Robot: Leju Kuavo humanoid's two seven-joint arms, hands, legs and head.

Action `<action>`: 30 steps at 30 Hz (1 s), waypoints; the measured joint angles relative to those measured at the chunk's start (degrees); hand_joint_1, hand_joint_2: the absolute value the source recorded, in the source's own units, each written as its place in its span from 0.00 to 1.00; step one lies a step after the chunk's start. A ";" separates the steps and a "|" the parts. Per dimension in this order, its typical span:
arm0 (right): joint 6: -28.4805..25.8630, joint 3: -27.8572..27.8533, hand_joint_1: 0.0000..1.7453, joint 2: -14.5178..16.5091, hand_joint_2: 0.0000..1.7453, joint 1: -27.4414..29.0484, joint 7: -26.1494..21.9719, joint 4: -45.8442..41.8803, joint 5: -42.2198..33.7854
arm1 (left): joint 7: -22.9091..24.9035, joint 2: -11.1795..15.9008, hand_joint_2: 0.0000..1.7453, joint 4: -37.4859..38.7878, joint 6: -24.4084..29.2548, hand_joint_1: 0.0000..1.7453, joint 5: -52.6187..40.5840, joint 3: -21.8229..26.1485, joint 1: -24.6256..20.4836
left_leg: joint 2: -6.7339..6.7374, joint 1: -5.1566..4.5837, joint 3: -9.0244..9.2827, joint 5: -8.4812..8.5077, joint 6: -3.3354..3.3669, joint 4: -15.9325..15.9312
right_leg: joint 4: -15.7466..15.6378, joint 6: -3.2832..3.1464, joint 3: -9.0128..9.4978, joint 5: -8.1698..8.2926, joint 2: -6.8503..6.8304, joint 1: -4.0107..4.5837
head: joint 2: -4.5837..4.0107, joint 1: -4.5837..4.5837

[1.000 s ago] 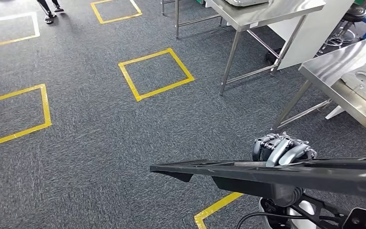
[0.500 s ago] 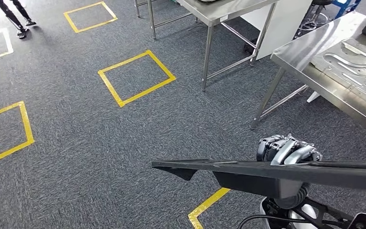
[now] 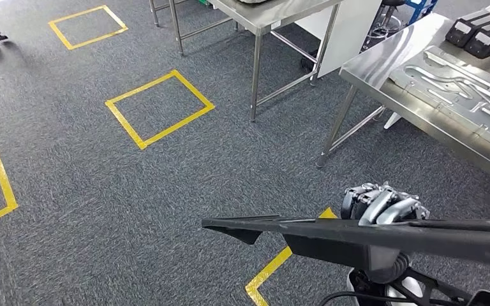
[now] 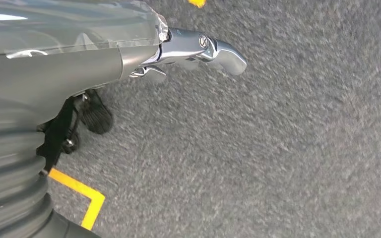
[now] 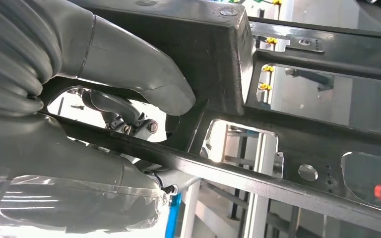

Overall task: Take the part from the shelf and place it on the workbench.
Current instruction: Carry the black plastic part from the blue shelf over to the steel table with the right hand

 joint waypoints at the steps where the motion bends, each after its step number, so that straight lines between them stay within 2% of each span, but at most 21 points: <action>1: -1.03 0.53 1.00 -0.03 1.00 0.13 0.00 -0.12 0.00 | 0.00 -0.01 1.00 0.00 -0.07 0.00 0.00 0.00 0.09 | 0.74 -0.07 0.00 -0.06 0.01 0.02 | 2.68 0.08 -1.30 -0.69 -0.48 -0.08 | 0.00 0.00; 2: -2.30 1.11 1.00 -0.05 1.00 0.29 0.00 -0.33 -0.11 | 0.00 -0.02 1.00 0.00 -0.15 0.00 0.00 0.00 0.18 | 1.60 -0.15 0.03 -0.15 0.00 0.05 | 4.18 0.11 -1.97 -0.74 -1.04 -0.15 | 0.00 0.00; 4: -5.21 2.33 1.00 -0.11 1.00 0.72 0.01 -1.07 -0.59 | -0.02 -0.13 1.00 0.01 -0.31 0.00 0.00 0.00 0.35 | 3.61 -0.34 0.28 -0.42 -0.13 0.10 | 3.10 -0.14 -1.11 0.67 -3.22 -0.15 | 0.00 0.00; 6: -6.04 2.51 1.00 -0.11 1.00 0.86 0.01 -1.66 -1.16 | -0.08 -0.26 1.00 0.01 -0.32 0.00 0.00 0.00 0.36 | 4.30 -0.61 0.56 -0.70 -0.49 0.18 | -3.49 -0.74 2.29 2.65 -5.22 0.30 | 0.00 0.00; 7: -6.20 2.60 1.00 -0.11 1.00 0.89 0.01 -1.83 -1.34 | -0.13 -0.30 1.00 0.01 -0.32 0.00 0.00 0.00 0.37 | 4.60 -0.72 0.62 -0.80 -0.71 0.22 | -4.76 -0.97 2.86 2.76 -5.67 0.50 | 0.00 0.00; 10: -6.28 2.84 1.00 -0.12 1.00 1.08 0.01 -1.99 -1.65 | -0.33 -0.42 1.00 0.01 -0.33 0.00 0.00 0.02 0.27 | 5.82 -0.84 0.86 -0.99 -1.47 0.14 | -5.02 -1.45 2.61 2.87 -4.23 0.61 | 0.00 0.00; 11: -6.27 2.87 1.00 -0.13 1.00 1.13 0.01 -2.03 -1.77 | -0.46 -0.46 1.00 0.01 -0.34 0.00 0.00 0.02 0.16 | 5.68 -0.77 0.91 -1.26 -1.79 0.35 | -5.19 -1.69 2.64 3.04 -3.70 0.45 | 0.00 0.00; 12: -6.24 2.90 1.00 -0.13 1.00 1.08 0.01 -2.07 -1.94 | -0.61 -0.51 1.00 0.01 -0.36 0.00 0.00 0.03 0.09 | 4.88 -0.70 0.61 -2.01 -2.08 1.27 | -5.38 -1.97 2.72 3.21 -3.18 0.27 | 0.00 -0.01; 13: -6.21 2.97 1.00 -0.13 1.00 1.00 0.01 -2.10 -2.12 | -0.75 -0.53 1.00 0.01 -0.38 0.00 -0.02 0.03 0.06 | 3.66 -0.60 -0.22 -3.35 -2.34 3.30 | -5.56 -2.23 2.82 3.37 -2.71 0.05 | 0.00 -0.01; 15: -6.13 3.11 1.00 -0.11 1.00 0.86 0.01 -2.13 -2.41 | -0.93 -0.57 1.00 0.01 -0.33 0.00 -0.02 0.09 0.17 | 1.28 -0.42 -3.59 -7.11 -2.69 10.64 | -5.58 -2.52 2.80 3.44 -1.69 -0.06 | 0.00 -0.01; 16: -6.10 3.16 1.00 -0.11 1.00 0.87 0.01 -2.12 -2.47 | -0.94 -0.61 1.00 0.01 -0.29 0.00 -0.03 0.14 0.26 | 0.86 -0.38 -5.37 -8.48 -2.79 14.32 | -5.54 -2.57 2.79 3.44 -1.07 -0.06 | 0.00 0.00; 17: -6.08 3.20 1.00 -0.11 1.00 0.89 0.01 -2.11 -2.45 | -0.94 -0.65 1.00 0.01 -0.24 0.00 -0.02 0.21 0.34 | 0.70 -0.36 -6.51 -8.83 -2.85 16.50 | -5.50 -2.59 2.80 3.42 -0.41 -0.05 | 0.00 0.00; 18: -6.09 3.29 1.00 -0.11 1.00 0.91 0.01 -2.12 -2.32 | -0.93 -0.69 1.00 0.01 -0.21 0.00 -0.01 0.28 0.41 | 0.65 -0.34 -6.60 -7.96 -2.85 16.40 | -5.43 -2.57 2.85 3.41 0.27 -0.05 | 0.00 0.00; 19: -6.12 3.46 1.00 -0.11 1.00 0.93 0.01 -2.13 -2.09 | -0.92 -0.72 1.00 0.01 -0.20 0.00 -0.01 0.35 0.45 | 0.49 -0.29 -5.58 -6.07 -2.78 13.92 | -5.34 -2.50 2.93 3.36 0.94 -0.07 | 0.00 0.00; 20: -6.21 3.76 1.00 -0.11 1.00 0.93 0.01 -2.15 -1.76 | -0.92 -0.73 1.00 0.01 -0.19 0.00 0.00 0.40 0.47 | -0.15 -0.21 -3.85 -3.73 -2.70 9.92 | -5.22 -2.38 2.99 3.28 1.55 -0.10 | 0.00 0.00; 22: -6.41 4.60 1.00 -0.11 1.00 0.94 0.01 -2.16 -1.10 | -0.89 -0.73 1.00 0.01 -0.20 0.00 -0.07 0.51 0.45 | -2.49 -0.06 -0.84 -1.07 -2.37 3.02 | -4.80 -1.90 2.75 3.11 2.67 -0.04 | 0.00 -0.01; 23: -6.49 4.99 1.00 -0.11 1.00 0.95 0.01 -2.17 -0.88 | -0.88 -0.74 1.00 0.02 -0.20 0.00 -0.15 0.56 0.44 | -3.36 -0.06 -0.17 -0.75 -2.16 1.39 | -4.65 -1.60 2.52 3.09 3.15 -0.05 | 0.00 -0.01; 24: -6.57 5.30 1.00 -0.12 1.00 0.98 0.01 -2.18 -0.77 | -0.86 -0.75 1.00 0.02 -0.21 0.00 -0.23 0.61 0.42 | -3.61 -0.12 -0.03 -0.95 -1.91 0.98 | -4.59 -1.26 2.30 3.17 3.65 -0.09 | 0.00 -0.01; 26: -6.68 5.69 1.00 -0.13 1.00 1.06 0.01 -2.24 -0.66 | -0.84 -0.83 1.00 0.03 -0.20 0.00 -0.20 0.69 0.33 | -2.59 -0.07 0.07 -0.74 -1.31 0.72 | -4.51 -0.66 2.08 3.19 4.17 -0.17 | 0.00 0.00; 28: -6.82 5.92 1.00 -0.13 1.00 1.03 0.01 -2.35 -0.61 | -0.83 -0.96 1.00 0.04 -0.21 0.00 0.04 0.78 0.25 | -1.37 0.16 0.24 -0.52 -0.53 0.31 | -2.08 -0.12 0.98 1.51 2.26 -0.03 | 0.00 0.00; 30: -6.90 6.06 1.00 -0.13 1.00 0.99 0.01 -2.41 -0.57 | -0.83 -1.03 1.00 0.05 -0.23 0.00 0.15 0.89 0.39 | 0.00 0.11 0.29 -0.52 -0.01 0.14 | 4.91 0.35 -2.37 -2.21 -0.55 -0.11 | 0.00 0.00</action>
